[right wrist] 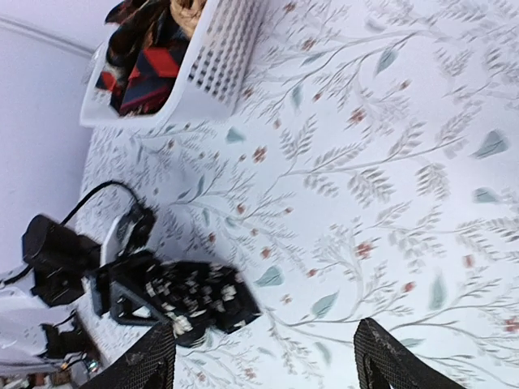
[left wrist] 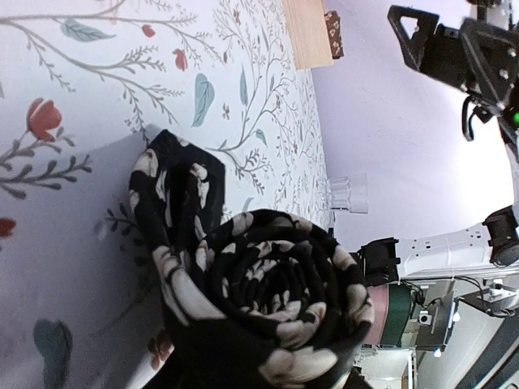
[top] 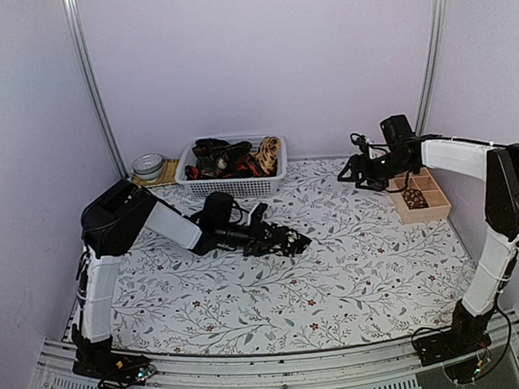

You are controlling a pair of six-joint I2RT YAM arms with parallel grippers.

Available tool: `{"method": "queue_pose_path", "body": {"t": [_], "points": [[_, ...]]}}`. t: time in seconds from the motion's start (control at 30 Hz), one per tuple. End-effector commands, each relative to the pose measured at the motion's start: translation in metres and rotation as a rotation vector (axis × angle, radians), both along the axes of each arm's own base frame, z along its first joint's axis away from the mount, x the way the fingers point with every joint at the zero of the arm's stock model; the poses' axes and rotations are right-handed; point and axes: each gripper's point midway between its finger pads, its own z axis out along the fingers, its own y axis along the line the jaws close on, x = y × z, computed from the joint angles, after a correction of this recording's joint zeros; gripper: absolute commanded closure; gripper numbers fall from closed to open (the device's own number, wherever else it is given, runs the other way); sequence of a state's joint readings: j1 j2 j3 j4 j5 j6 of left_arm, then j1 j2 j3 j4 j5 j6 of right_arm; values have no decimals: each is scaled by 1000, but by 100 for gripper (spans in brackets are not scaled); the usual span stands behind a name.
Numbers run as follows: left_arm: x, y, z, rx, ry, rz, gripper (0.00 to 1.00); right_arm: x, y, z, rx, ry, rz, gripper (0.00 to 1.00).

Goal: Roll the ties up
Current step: Pick up the tie from the center of the board, then move the storage box to the center of the board.

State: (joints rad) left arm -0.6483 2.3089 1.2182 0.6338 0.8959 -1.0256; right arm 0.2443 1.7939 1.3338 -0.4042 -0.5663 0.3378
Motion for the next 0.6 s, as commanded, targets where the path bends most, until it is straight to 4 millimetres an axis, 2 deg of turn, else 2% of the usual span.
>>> {"method": "queue_pose_path", "body": {"t": [0.0, 0.17, 0.27, 0.43, 0.57], "points": [[6, 10, 59, 9, -153, 43, 100, 6, -94, 7, -379, -31, -253, 25], [-6, 23, 117, 49, -309, 75, 100, 22, -155, -13, -530, 6, -422, 27], [-19, 35, 137, 58, -360, 92, 100, 30, -192, -24, -597, 42, -513, 27], [-42, 60, 152, 94, -420, 116, 100, 38, -246, -22, -586, 59, -657, 29], [-61, 77, 155, 101, -439, 127, 100, 52, -266, -26, -595, 90, -686, 32]]}}
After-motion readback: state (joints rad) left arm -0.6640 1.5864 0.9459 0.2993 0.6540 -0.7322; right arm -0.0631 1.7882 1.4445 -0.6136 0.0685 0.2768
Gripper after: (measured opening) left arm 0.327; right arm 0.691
